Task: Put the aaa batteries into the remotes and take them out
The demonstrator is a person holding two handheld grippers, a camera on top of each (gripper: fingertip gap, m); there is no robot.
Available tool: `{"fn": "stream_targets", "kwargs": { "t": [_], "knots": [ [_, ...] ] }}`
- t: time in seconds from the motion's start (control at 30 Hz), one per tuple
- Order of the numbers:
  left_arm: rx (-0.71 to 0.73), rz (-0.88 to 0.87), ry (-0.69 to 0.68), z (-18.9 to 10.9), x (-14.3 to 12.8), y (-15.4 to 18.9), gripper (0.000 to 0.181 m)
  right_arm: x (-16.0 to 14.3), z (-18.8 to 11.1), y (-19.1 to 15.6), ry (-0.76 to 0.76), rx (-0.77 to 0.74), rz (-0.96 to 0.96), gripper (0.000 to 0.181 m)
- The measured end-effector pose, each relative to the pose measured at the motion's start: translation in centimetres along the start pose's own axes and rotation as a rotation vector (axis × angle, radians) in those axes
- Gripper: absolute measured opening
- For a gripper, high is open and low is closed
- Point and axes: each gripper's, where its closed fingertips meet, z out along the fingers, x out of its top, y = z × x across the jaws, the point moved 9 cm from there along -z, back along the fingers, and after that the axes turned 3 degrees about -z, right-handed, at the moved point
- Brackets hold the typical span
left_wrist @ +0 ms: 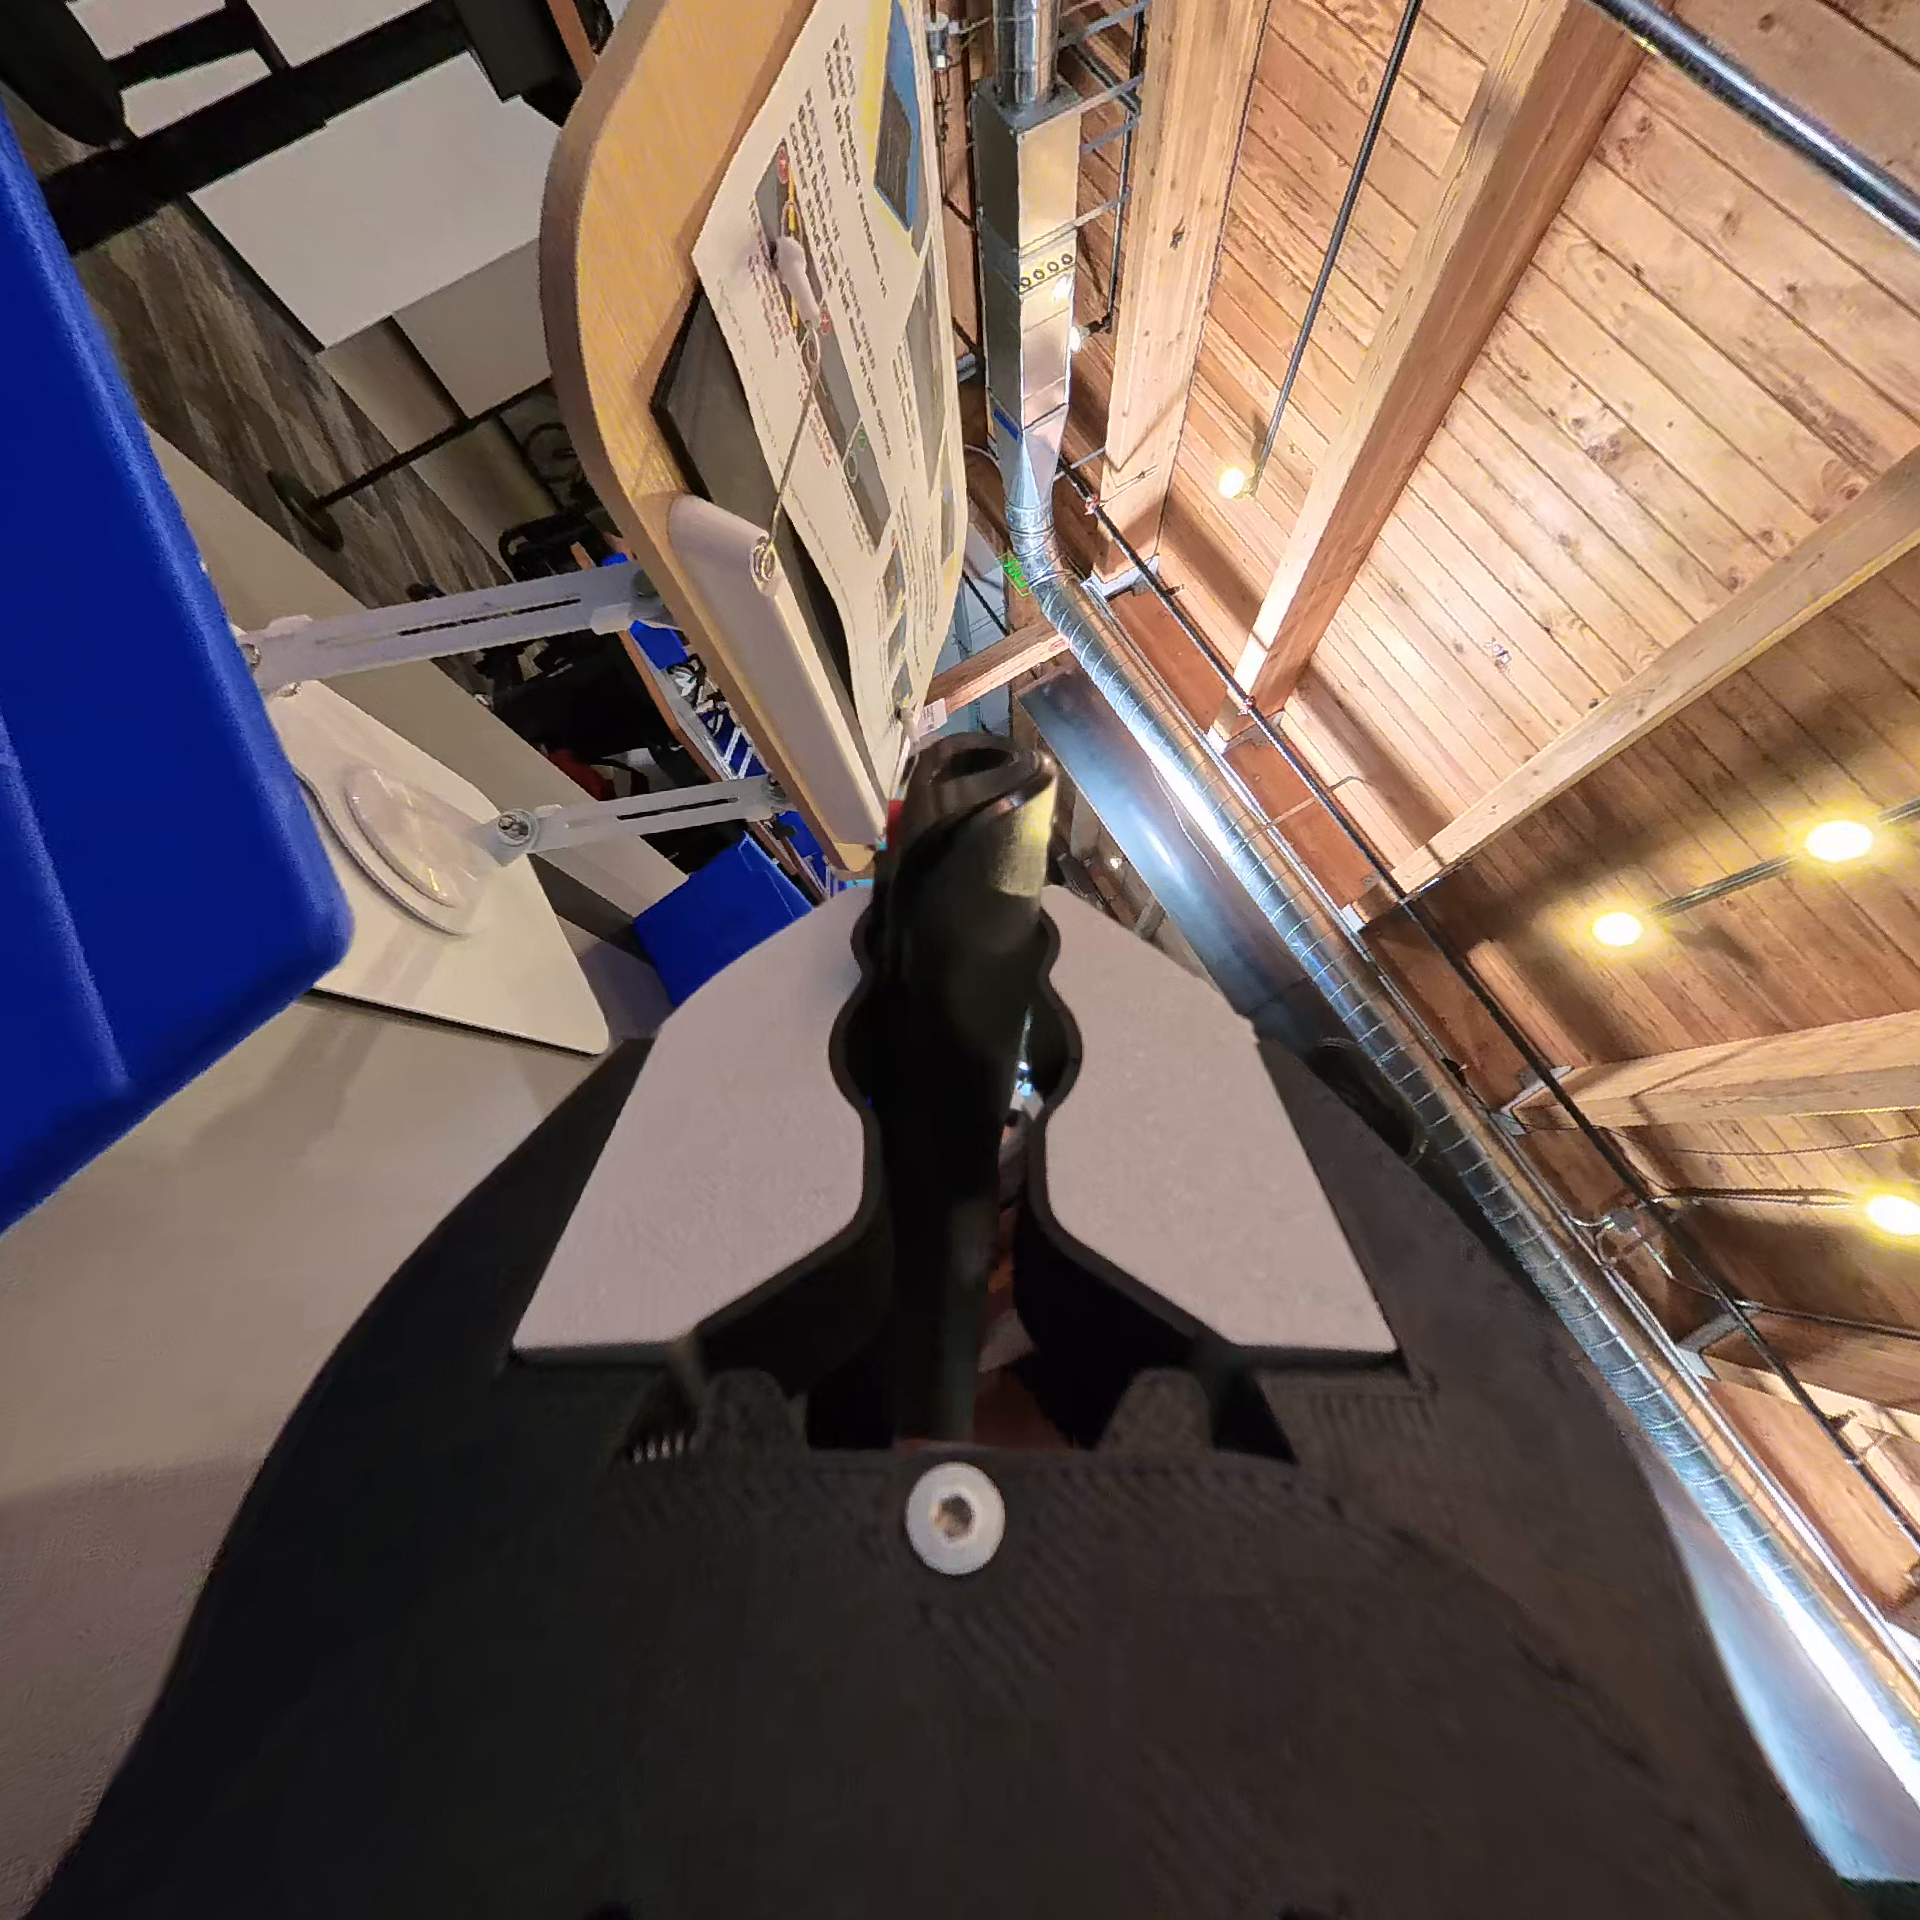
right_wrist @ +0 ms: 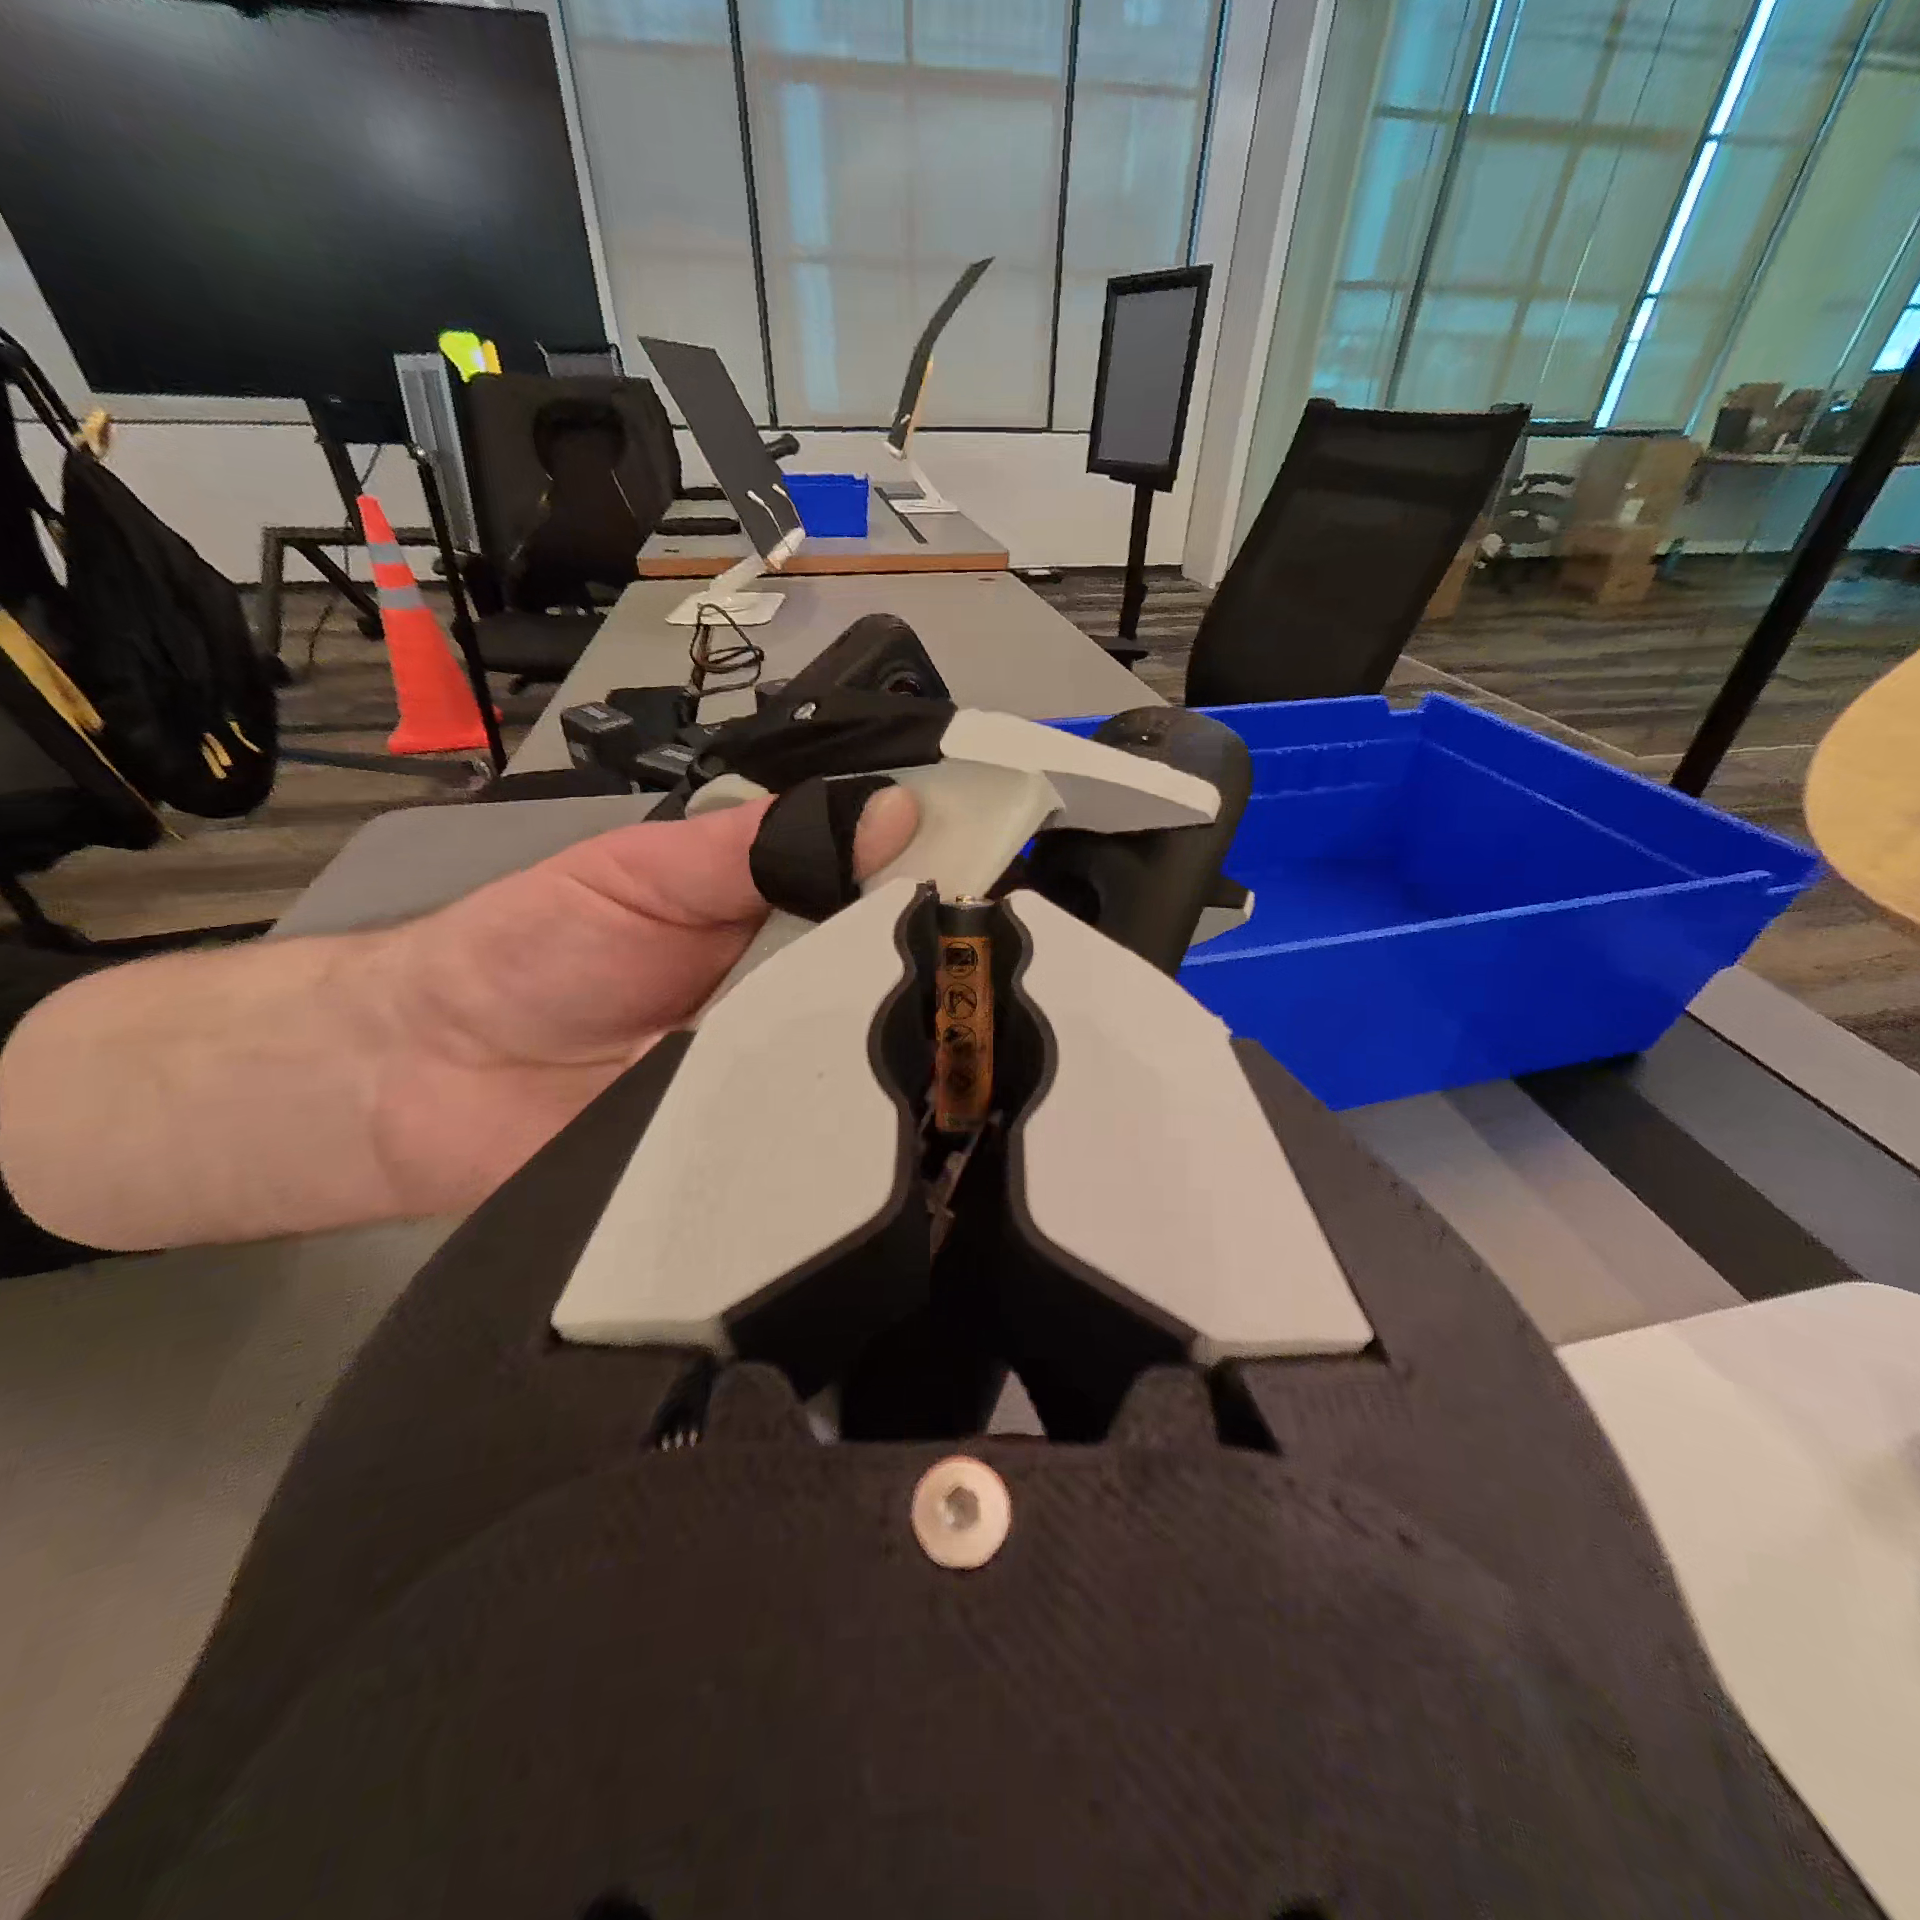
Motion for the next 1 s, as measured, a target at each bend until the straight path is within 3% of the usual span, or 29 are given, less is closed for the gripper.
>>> {"fn": "stream_targets", "kwargs": {
  "t": [0.3,0.37,0.43,0.67,0.83,1.0],
  "knots": [
    [0.007,0.009,-0.01,0.1,-0.3,-0.1,0.024,-0.1,-0.5,0.0,-0.123,-0.062,-0.094,0.011],
    [0.008,0.024,-0.003,0.1,-0.1,0.0,0.024,-0.1,-0.8,0.0,-0.133,-0.099,-0.085,0.031],
    [0.009,0.032,-0.001,0.0,0.0,0.1,0.024,0.1,-1.1,-0.1,-0.126,-0.097,-0.051,0.038],
    [-0.003,0.123,-0.031,0.5,-0.5,0.8,0.024,0.4,-0.6,1.6,-0.144,-0.049,0.369,0.055],
    [-0.042,0.147,-0.036,0.5,-0.5,1.3,0.024,-0.4,-0.5,2.4,-0.075,0.079,0.617,0.041],
    [-0.056,0.161,-0.047,0.7,-0.7,1.4,0.024,-1.1,-0.4,2.4,-0.109,0.133,0.669,0.036]
  ]
}}
